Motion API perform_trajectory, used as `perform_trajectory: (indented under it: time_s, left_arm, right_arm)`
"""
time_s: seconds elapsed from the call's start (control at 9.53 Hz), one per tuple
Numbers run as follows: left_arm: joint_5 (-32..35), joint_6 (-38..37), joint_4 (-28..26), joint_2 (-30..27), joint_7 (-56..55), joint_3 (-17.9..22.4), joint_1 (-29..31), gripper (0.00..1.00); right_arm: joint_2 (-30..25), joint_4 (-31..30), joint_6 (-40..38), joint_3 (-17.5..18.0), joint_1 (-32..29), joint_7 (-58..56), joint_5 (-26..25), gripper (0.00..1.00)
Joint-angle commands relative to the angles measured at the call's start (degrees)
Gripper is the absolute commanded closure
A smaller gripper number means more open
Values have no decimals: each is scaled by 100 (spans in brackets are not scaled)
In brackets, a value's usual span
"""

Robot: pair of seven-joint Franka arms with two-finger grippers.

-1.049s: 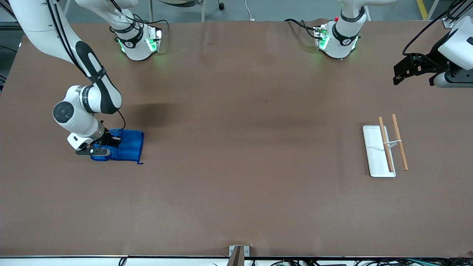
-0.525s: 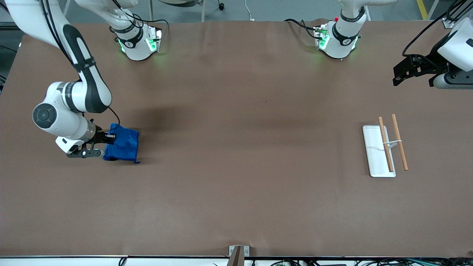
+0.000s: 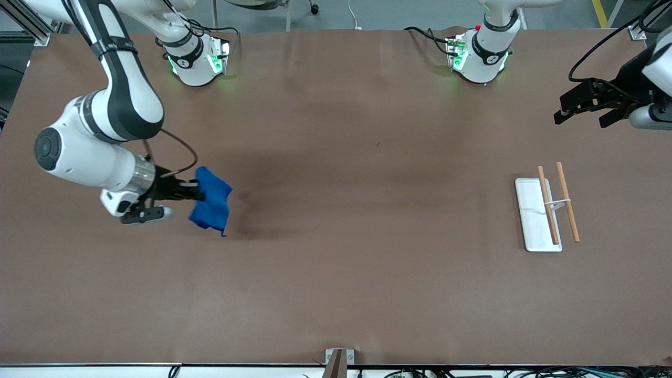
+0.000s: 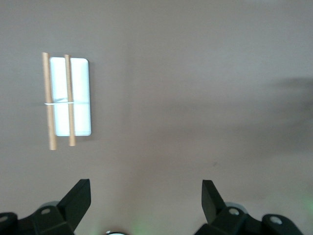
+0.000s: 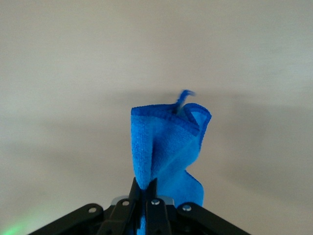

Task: Right arm passes towel to left arm to hang
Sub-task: 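Carry the towel toward the middle while the left gripper reaches toward it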

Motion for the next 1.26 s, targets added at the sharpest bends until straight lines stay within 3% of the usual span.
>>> perform_trajectory:
  time_s: [0.0, 0.21, 0.31, 0.52, 0.63, 0.84, 1.05, 1.15]
  left_arm:
    - [-695, -2, -58, 301, 115, 17, 296, 0]
    - [-1652, -194, -85, 687, 787, 17, 682, 0]
    - [-2379, -361, -129, 1002, 1384, 17, 945, 0]
    - [-3725, -633, -331, 1600, 2100, 8, 1219, 0]
    - [-4454, -1009, -331, 1977, 2154, 8, 1368, 0]
    - [-5555, -1941, -331, 2593, 2216, -9, 1605, 0]
    - [-5901, -2523, -427, 2903, 2216, -36, 1607, 1]
    - [-6120, -2525, -776, 2904, 2346, -97, 1563, 3]
  right_arm:
    - [-3, 215, 226, 410, 194, -1, 1498, 100]
    - [23, 269, 952, 988, 467, -10, 2957, 100]
    - [136, 382, 1662, 1514, 564, -10, 3661, 100]
    - [557, 925, 2641, 2499, 618, -10, 4648, 100]
    - [742, 1241, 2828, 2773, 661, -1, 5061, 100]
    - [1042, 1577, 2830, 2881, 898, 8, 5459, 100]
    - [1454, 2138, 2838, 2899, 1231, -10, 5968, 100]
    - [1630, 2367, 2838, 2899, 1320, -19, 6136, 100]
